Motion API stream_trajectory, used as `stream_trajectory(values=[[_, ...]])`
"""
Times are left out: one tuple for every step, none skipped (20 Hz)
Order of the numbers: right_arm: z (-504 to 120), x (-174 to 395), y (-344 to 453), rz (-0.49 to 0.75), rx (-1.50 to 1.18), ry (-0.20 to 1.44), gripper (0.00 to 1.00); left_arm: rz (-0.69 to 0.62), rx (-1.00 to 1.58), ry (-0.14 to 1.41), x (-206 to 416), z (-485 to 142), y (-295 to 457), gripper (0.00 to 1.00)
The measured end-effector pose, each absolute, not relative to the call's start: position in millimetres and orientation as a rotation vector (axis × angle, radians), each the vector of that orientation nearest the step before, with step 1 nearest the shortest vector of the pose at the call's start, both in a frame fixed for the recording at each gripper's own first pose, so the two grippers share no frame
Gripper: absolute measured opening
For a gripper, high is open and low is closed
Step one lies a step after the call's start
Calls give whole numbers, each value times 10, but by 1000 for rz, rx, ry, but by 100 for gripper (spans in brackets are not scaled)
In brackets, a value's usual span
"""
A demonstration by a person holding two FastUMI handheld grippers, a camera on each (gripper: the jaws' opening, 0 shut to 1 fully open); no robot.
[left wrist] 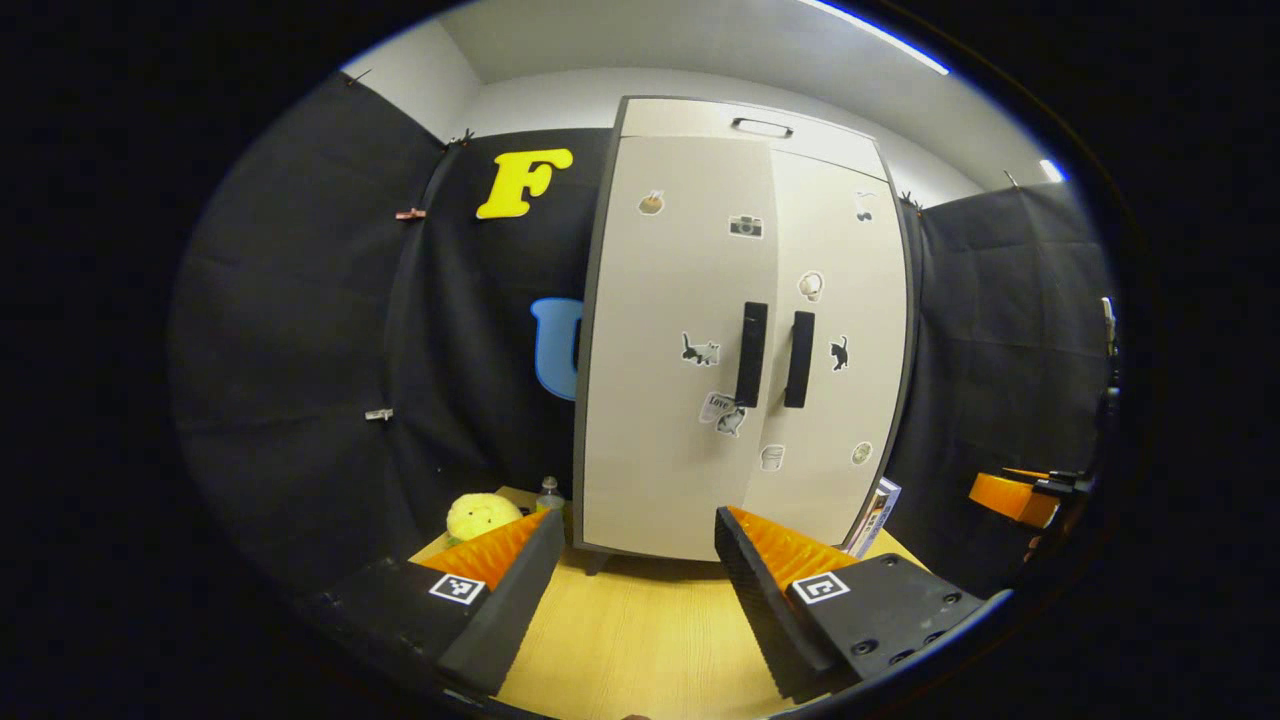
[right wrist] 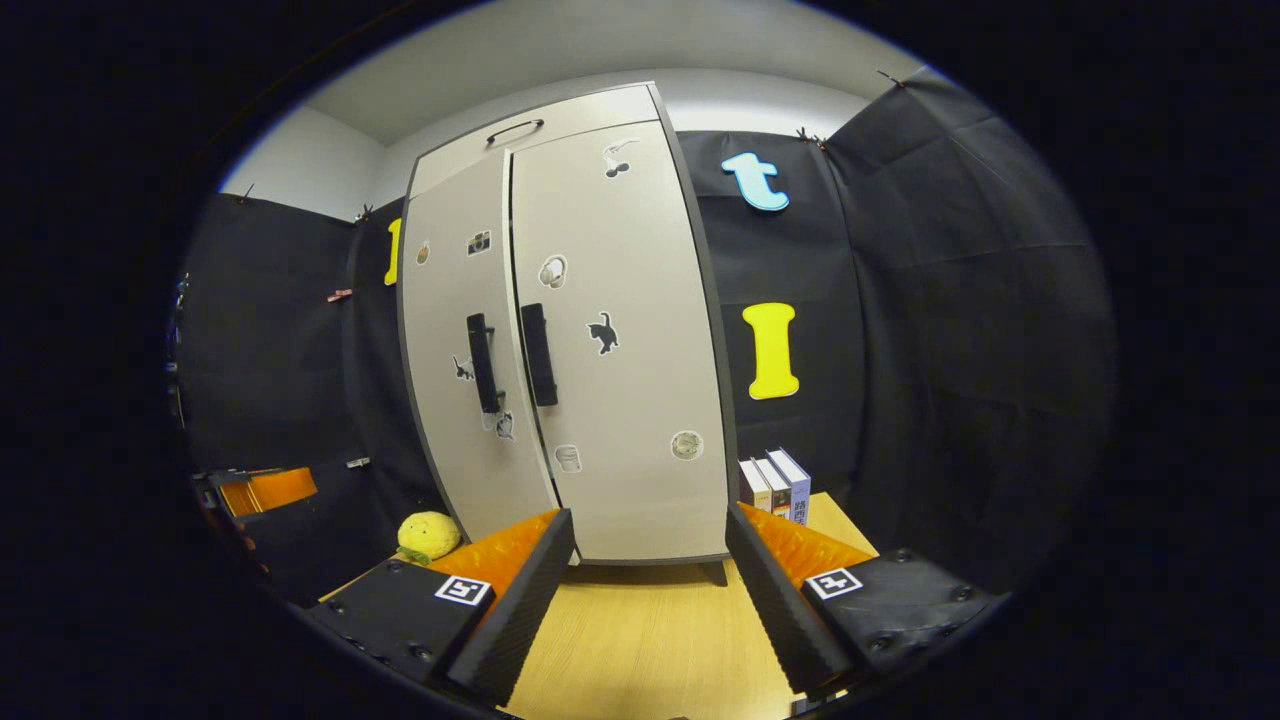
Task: Grab one shoe with the right hand and put it into the shoe cabinet, grab the other shoe with the left hand and put it into the shoe cabinet; then close the right door with the right hand and the left door with the left hand.
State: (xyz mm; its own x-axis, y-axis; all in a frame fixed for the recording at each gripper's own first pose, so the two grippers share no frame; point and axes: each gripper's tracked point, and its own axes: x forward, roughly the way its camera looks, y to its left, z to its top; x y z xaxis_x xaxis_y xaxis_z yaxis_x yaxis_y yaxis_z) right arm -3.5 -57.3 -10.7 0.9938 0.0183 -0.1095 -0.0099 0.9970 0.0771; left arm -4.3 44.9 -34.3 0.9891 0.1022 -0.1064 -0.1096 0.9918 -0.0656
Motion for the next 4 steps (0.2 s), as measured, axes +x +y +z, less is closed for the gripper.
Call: stream_trajectory(values=[[-119, -91, -543, 10, 66, 113, 98, 118, -77, 112, -108, -388, 524, 95], [-139, -146, -514, 9, 52, 113, 98, 123, -77, 116, -175, -428, 580, 95], [-154, -198, -496, 4, 40, 111, 98, 126, -70, 116, -234, -463, 617, 95], [-184, -241, -485, -3, 30, 116, 98, 128, -57, 122, -289, -511, 658, 95]])
